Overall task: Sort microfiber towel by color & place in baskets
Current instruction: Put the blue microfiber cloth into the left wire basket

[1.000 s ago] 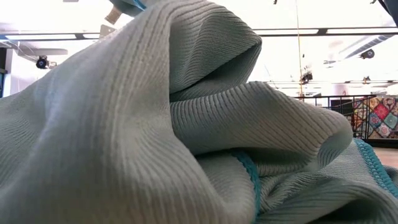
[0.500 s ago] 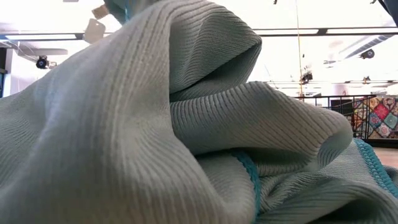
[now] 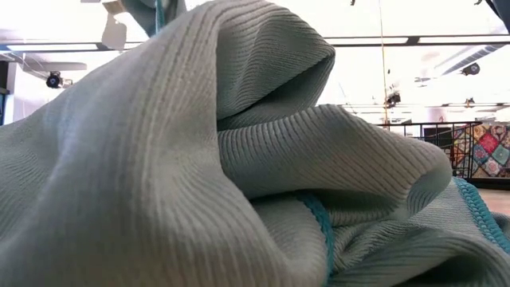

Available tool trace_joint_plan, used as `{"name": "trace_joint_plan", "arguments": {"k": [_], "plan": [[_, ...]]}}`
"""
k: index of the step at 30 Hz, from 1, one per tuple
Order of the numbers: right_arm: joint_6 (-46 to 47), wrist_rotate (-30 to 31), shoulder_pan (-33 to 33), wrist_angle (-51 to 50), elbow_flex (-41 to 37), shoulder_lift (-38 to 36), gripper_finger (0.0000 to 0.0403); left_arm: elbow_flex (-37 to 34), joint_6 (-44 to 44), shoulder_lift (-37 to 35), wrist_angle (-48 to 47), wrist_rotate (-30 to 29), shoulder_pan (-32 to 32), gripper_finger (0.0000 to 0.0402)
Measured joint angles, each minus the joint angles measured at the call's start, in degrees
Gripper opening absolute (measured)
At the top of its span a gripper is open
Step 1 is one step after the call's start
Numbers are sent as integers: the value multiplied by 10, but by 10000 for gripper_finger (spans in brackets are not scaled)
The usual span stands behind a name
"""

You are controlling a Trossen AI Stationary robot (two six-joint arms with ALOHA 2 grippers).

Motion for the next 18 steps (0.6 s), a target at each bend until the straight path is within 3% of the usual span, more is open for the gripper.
{"name": "trace_joint_plan", "arguments": {"k": [11, 18], "plan": [[92, 16, -3, -112, 0, 0, 133, 99, 106, -24, -51, -161, 7, 0], [129, 15, 2, -133, 0, 0, 130, 116, 111, -40, -94, -168, 42, 0]]}}
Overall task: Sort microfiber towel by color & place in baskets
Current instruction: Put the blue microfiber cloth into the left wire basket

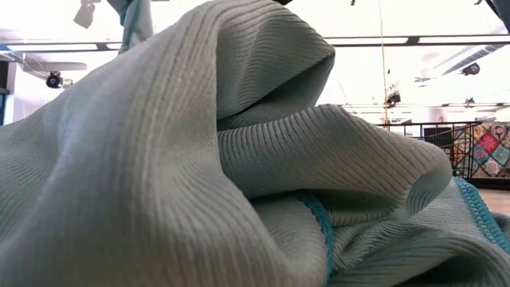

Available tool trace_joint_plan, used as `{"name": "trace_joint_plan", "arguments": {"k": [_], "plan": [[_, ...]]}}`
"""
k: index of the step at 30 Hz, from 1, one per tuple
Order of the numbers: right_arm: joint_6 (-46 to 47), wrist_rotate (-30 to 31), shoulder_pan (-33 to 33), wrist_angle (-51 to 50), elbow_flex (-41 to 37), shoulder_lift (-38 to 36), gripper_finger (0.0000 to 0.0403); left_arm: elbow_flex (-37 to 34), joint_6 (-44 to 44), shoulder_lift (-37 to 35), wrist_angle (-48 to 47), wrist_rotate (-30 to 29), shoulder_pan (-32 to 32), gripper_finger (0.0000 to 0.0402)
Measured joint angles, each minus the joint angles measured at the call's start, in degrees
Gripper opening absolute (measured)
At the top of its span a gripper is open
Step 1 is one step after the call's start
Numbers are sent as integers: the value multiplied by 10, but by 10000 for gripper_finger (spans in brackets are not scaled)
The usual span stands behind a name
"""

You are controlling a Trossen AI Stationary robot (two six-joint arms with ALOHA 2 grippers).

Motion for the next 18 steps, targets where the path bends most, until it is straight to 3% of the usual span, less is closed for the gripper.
{"name": "trace_joint_plan", "arguments": {"k": [15, 18], "plan": [[5, -1, 31, -1, 0, 0, 130, -52, 7, -2, -16, 1, 165, 0], [5, -1, 35, -1, 0, 0, 130, -65, -24, 2, -15, 28, 183, 0]]}}
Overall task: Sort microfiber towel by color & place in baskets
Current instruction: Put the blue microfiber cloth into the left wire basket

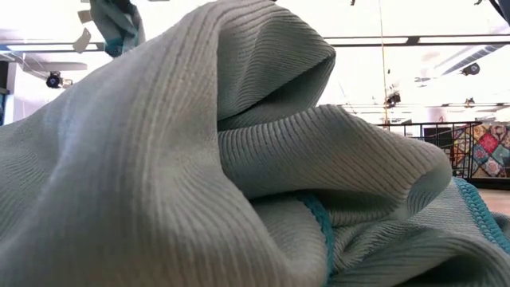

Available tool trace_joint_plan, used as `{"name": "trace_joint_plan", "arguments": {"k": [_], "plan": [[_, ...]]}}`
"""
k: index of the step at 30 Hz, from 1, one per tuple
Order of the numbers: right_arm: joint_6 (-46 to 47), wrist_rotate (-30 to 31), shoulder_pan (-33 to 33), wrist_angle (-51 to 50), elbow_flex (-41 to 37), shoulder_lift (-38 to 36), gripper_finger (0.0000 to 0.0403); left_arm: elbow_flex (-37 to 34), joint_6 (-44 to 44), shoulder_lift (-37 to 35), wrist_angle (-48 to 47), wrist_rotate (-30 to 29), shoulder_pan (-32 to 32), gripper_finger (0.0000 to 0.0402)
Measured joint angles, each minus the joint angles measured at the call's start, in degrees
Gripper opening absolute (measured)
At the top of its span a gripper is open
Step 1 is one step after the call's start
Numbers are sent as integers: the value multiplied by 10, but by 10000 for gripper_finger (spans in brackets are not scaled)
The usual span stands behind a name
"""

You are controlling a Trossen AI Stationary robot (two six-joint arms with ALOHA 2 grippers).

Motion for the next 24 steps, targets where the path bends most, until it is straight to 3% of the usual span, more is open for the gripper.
{"name": "trace_joint_plan", "arguments": {"k": [4, 12, 24], "plan": [[0, 0, 1, 0, 0, 0, 130, -18, -37, 4, 18, 63, 3, 0], [0, 0, 1, -2, 0, 0, 130, -35, -48, 20, 41, 75, 3, 6], [0, -1, 1, -2, 0, 0, 130, -35, -52, 30, 43, 73, 4, 84]]}}
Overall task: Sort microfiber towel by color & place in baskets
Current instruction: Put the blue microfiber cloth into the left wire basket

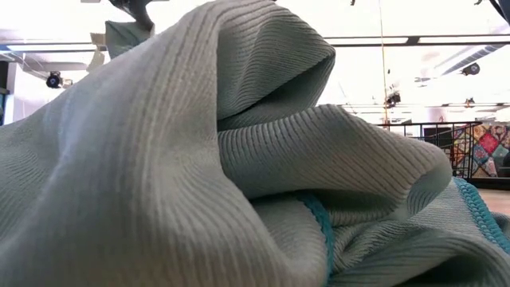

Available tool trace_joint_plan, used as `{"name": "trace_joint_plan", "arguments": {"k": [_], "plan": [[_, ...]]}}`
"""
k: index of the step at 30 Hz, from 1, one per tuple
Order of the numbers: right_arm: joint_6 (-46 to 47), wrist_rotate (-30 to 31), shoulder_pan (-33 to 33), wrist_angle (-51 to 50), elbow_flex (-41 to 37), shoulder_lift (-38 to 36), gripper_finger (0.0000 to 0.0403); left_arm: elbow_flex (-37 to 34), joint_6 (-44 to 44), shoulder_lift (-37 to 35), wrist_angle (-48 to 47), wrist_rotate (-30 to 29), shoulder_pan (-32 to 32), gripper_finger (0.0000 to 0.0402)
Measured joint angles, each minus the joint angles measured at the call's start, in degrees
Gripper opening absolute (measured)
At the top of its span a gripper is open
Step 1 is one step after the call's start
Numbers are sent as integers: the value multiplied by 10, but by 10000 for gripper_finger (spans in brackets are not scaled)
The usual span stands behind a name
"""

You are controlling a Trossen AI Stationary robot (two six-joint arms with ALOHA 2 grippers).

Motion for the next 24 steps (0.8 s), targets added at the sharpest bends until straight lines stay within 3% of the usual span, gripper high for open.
{"name": "trace_joint_plan", "arguments": {"k": [8, 20, 24], "plan": [[4, 0, 0, 0, 0, 0, 130, 0, 0, 2, 7, -72, 11, 125], [23, -1, 3, -1, -1, 0, 130, 0, 0, 34, -7, -71, 56, 165], [23, -2, 3, -1, -1, 0, 130, 0, -14, 57, -36, -9, 73, 176]]}}
